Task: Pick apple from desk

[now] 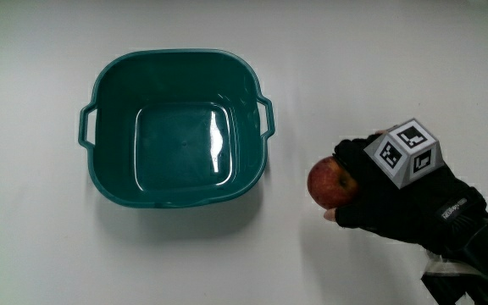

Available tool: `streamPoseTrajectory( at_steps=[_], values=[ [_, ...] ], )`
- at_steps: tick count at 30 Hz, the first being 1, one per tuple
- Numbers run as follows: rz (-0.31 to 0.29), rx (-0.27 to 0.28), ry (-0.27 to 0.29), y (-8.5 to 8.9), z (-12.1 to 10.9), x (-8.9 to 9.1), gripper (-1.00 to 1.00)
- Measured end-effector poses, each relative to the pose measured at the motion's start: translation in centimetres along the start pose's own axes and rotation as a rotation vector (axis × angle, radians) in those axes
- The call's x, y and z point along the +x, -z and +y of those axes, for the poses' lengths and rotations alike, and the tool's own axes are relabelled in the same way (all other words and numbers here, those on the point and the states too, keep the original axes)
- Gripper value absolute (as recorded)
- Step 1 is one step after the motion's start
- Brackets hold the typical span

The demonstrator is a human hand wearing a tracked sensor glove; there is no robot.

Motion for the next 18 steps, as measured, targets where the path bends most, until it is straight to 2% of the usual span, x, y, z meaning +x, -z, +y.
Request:
streamPoseTrajectory(
  at_steps=[3,8,10,11,16,17,18],
  values=[
    [-0.011,0.051,0.001,-1.5,-0.3,-0.2,1.0],
    [-0.03,0.105,-0.014,-4.4,-0.6,-1.2,1.0],
    [-0.045,0.137,-0.004,-4.9,-0.3,-1.3,1.0],
    [-0.034,0.125,-0.021,-5.3,-0.2,-1.6,1.0],
    [-0.039,0.168,-0.015,-6.9,0.4,-2.8,1.0],
    [-0.044,0.161,-0.037,-7.1,0.7,-3.1,1.0],
    [-0.049,0.189,-0.019,-7.5,0.9,-3.4,1.0]
  ],
)
